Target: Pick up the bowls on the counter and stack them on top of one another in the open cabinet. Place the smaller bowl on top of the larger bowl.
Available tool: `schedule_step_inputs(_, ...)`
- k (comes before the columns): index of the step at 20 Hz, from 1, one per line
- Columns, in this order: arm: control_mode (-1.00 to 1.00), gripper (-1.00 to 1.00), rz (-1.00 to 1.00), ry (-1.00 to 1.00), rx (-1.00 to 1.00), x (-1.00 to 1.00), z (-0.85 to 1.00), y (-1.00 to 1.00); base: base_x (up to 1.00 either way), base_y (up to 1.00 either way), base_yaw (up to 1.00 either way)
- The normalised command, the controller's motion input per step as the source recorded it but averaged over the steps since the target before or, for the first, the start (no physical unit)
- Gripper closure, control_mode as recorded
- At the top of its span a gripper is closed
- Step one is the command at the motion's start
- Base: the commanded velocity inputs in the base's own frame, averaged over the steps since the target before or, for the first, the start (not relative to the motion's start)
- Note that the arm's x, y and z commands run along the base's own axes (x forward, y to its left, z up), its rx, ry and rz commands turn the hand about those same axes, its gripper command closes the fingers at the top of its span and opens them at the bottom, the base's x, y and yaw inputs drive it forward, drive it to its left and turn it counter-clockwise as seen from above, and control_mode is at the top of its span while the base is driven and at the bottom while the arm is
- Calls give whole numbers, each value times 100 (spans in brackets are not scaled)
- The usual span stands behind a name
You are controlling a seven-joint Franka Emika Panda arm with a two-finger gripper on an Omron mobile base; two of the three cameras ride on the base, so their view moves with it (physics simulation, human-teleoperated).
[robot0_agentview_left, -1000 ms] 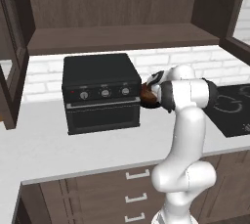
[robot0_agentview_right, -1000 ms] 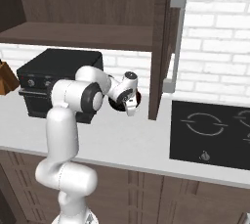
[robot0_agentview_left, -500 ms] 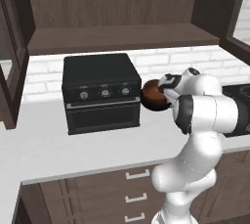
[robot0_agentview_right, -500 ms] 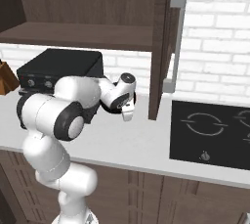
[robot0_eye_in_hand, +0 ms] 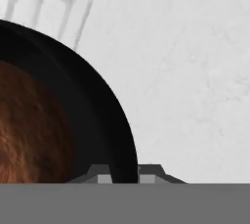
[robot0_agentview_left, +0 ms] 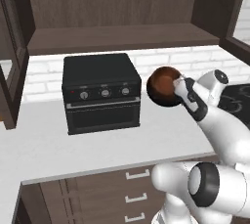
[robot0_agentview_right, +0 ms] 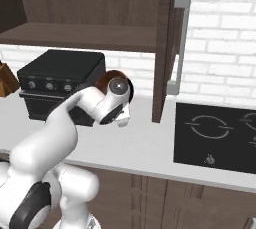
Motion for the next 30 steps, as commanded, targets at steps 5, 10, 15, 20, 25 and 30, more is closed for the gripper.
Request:
schedule_step_inputs(5, -100, 100, 0, -19, 0, -96, 100, 0, 0, 0, 0)
schedule_step_inputs(10, -100, 100, 0, -26, 0, -73, 100, 5, 0, 0, 0)
schedule_step_inputs(15, -100, 100, 0, -22, 0, -48, 100, 3, 0, 0, 0)
schedule_step_inputs(20, -100, 100, -1, -6, 0, 0, 100, 3, 0, 0, 0)
schedule_step_inputs(25, -100, 100, -2, 11, 0, 53, 100, 3, 0, 0, 0)
schedule_step_inputs(30, -100, 100, 0, 43, 0, 100, 84, 11, 0, 0, 0)
